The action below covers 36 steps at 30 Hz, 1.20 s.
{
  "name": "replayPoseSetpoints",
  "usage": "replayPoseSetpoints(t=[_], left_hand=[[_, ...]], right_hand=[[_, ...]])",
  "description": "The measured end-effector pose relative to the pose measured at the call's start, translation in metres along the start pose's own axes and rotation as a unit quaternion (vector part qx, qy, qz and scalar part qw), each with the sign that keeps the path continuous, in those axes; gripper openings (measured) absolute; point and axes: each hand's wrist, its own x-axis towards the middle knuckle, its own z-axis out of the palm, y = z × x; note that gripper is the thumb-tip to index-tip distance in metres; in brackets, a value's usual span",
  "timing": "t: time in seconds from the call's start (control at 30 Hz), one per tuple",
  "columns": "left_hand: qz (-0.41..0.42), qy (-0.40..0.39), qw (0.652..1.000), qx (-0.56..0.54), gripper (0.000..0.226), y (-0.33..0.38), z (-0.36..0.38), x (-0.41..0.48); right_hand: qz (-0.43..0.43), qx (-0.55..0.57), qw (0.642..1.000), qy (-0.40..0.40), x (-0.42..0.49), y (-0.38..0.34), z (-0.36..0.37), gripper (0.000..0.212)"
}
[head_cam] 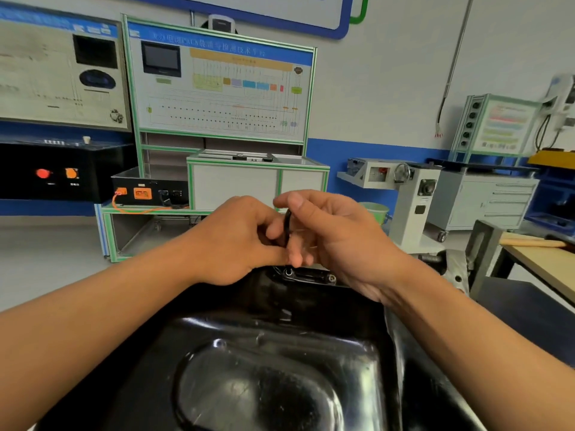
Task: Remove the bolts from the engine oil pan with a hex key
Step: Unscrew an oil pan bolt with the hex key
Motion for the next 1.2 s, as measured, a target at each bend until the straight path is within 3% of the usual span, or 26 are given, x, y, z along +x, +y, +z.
replayPoseSetpoints(t=[0.2, 0.3, 0.37, 0.43, 0.53, 0.77, 0.83, 0.93, 1.0, 1.07, 1.2], left_hand=[[0.003, -0.014, 1.0, -0.011, 0.013, 0.003, 0.001, 0.0], [0.01, -0.013, 1.0, -0.02, 0.016, 0.004, -0.001, -0.001], [0.01, -0.019, 1.0, -0.011, 0.025, 0.005, -0.001, -0.001], [0.008, -0.021, 1.0, 0.009, 0.025, 0.005, -0.001, 0.001], [0.005, -0.02, 0.999, 0.033, 0.008, 0.004, -0.003, 0.002], [-0.003, -0.06, 0.998, -0.003, 0.03, 0.008, -0.004, 0.0], [0.008, -0.066, 0.998, -0.005, 0.04, 0.006, -0.006, -0.001], [0.015, -0.058, 0.998, -0.012, 0.01, 0.003, -0.008, -0.002], [0.005, -0.052, 0.998, -0.017, 0.006, 0.001, -0.006, 0.0], [0.004, -0.039, 0.999, 0.007, 0.014, 0.001, -0.003, 0.0], [0.002, -0.015, 1.0, 0.012, 0.023, 0.003, -0.002, -0.003]], right_hand=[[0.069, -0.031, 0.995, 0.057, 0.013, -0.005, 0.014, 0.036], [0.014, -0.078, 0.99, 0.115, 0.013, 0.0, 0.024, 0.035], [-0.06, -0.141, 0.978, 0.144, 0.009, 0.003, 0.026, 0.01], [-0.11, -0.162, 0.968, 0.155, 0.005, 0.005, 0.023, 0.015], [-0.151, -0.189, 0.964, 0.11, -0.002, 0.001, 0.021, 0.009], [-0.155, -0.222, 0.961, 0.05, 0.0, 0.004, 0.019, 0.027], [-0.146, -0.182, 0.971, 0.059, 0.001, 0.005, 0.017, 0.014], [-0.089, -0.041, 0.992, 0.076, 0.004, 0.003, 0.016, 0.01], [-0.047, 0.008, 0.994, 0.099, 0.007, 0.002, 0.014, 0.01], [-0.014, 0.031, 0.992, 0.119, 0.008, 0.002, 0.011, 0.004], [-0.025, 0.015, 0.994, 0.103, 0.006, 0.002, 0.011, 0.014]])
